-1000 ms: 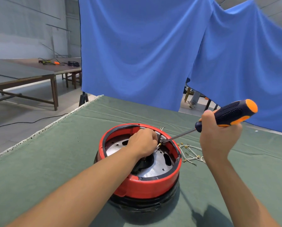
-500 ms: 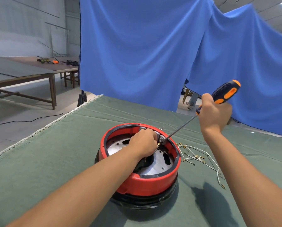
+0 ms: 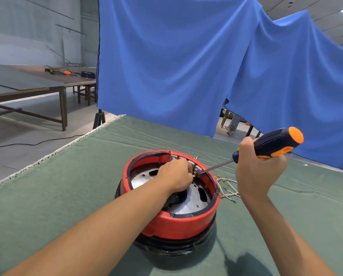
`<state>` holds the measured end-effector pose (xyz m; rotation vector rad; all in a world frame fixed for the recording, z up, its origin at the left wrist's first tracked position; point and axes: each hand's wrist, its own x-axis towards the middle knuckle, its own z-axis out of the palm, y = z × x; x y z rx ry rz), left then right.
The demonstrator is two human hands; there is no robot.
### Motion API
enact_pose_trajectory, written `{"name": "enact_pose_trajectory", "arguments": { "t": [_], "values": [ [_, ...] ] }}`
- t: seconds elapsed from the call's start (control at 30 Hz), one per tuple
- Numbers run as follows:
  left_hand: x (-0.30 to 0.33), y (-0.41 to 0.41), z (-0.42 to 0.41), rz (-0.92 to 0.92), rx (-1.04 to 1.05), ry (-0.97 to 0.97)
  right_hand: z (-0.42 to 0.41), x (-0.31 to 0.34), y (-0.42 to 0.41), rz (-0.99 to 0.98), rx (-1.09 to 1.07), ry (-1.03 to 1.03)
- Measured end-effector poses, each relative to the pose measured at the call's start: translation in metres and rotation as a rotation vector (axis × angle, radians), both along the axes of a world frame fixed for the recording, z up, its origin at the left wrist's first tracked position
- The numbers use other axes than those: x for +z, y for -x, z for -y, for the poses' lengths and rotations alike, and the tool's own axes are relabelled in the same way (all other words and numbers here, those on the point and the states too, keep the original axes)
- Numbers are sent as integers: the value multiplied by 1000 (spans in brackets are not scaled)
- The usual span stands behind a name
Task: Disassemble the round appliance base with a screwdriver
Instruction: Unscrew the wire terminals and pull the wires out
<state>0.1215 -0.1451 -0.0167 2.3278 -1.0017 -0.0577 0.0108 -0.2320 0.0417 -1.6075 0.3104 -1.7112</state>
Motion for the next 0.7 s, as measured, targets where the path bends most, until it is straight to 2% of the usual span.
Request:
{"name": "enact_pose_trajectory", "arguments": {
  "t": [0.4, 0.7],
  "values": [
    [-4, -2, 2, 44, -26, -36, 15, 1, 7, 59, 100, -111],
    [-5, -2, 3, 80, -29, -51, 37, 16, -7, 52, 64, -190]
  ]
}}
